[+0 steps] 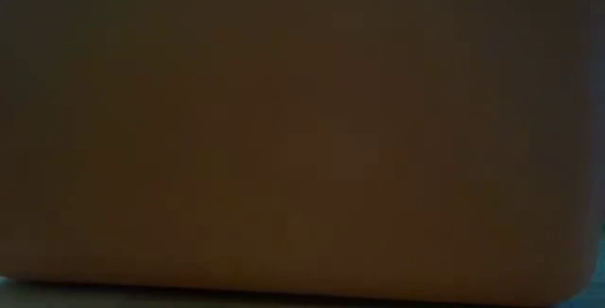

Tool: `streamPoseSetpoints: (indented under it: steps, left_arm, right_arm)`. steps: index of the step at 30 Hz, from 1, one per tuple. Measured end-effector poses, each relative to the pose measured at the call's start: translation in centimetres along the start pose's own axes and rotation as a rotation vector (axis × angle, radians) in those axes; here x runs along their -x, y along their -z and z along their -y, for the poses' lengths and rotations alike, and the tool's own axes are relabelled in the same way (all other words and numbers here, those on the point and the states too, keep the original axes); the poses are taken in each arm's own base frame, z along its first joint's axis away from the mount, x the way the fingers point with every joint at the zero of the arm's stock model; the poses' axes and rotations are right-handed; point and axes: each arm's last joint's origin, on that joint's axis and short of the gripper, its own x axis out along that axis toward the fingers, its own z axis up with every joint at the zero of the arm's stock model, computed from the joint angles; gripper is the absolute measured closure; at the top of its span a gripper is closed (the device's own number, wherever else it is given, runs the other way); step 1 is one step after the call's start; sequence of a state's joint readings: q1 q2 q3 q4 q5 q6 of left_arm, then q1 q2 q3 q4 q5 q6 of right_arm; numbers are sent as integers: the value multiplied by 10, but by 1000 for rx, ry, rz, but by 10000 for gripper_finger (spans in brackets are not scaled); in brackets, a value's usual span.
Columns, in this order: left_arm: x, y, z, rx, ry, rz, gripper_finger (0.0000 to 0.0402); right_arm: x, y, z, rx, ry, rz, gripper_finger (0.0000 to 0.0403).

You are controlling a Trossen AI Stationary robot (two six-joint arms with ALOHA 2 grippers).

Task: Pick and place rubber bands into bin
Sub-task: Put the red rubber band into the bin

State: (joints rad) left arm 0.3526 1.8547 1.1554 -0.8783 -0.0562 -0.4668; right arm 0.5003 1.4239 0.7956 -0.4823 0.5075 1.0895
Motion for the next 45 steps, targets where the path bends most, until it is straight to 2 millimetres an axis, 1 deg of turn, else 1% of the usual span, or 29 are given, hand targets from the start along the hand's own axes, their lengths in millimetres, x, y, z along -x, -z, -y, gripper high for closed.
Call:
streamPoseSetpoints:
  steps: [3, 5, 6, 8, 10, 12, 15, 18, 21, 25, 27, 29, 32, 34, 37, 39, 41, 43, 45]
  left_arm:
    - [29, 6, 9, -14, 56, 102, 400]
    - [41, 16, 14, -48, 55, 123, 400]
    - [46, 21, 19, -73, 61, 139, 400]
    - [63, 31, 30, -114, 90, 175, 400]
    - [81, 40, 42, -136, 123, 218, 400]
    - [95, 49, 56, -155, 140, 245, 400]
    - [123, 64, 82, -190, 176, 305, 400]
    - [148, 82, 107, -217, 222, 368, 400]
    - [172, 103, 127, -203, 275, 444, 400]
    - [197, 136, 148, -172, 374, 484, 400]
    - [203, 150, 162, -161, 425, 503, 400]
    - [203, 165, 177, -181, 447, 507, 400]
    - [199, 179, 207, -239, 522, 515, 400]
    - [189, 186, 226, -282, 541, 483, 400]
    - [164, 194, 248, -326, 505, 404, 400]
    - [147, 197, 258, -336, 477, 362, 400]
    - [132, 198, 264, -330, 437, 320, 400]
    - [118, 196, 266, -317, 387, 281, 400]
    - [108, 192, 265, -307, 334, 257, 400]
  right_arm:
    - [0, 1, 1, 54, 5, -11, 393]
    - [0, 2, 1, 73, -1, -38, 393]
    - [0, 3, 1, 89, -8, -51, 393]
    - [1, 4, 0, 122, -20, -76, 393]
    - [2, 8, 0, 162, -20, -90, 393]
    - [4, 11, 1, 208, -11, -107, 393]
    - [6, 16, 3, 253, 16, -131, 393]
    - [8, 20, 5, 299, 32, -147, 393]
    - [8, 23, 5, 326, 23, -146, 393]
    - [3, 33, 10, 334, 7, -145, 393]
    - [0, 40, 12, 335, -19, -148, 393]
    - [-4, 47, 14, 331, -55, -163, 393]
    - [-9, 57, 17, 297, -118, -175, 393]
    - [-11, 62, 19, 275, -141, -184, 393]
    - [-10, 66, 17, 268, -181, -183, 393]
    - [-9, 66, 14, 269, -203, -180, 393]
    - [-6, 65, 10, 267, -218, -174, 393]
    - [-5, 63, 8, 267, -227, -170, 393]
    - [-4, 61, 5, 266, -235, -165, 393]
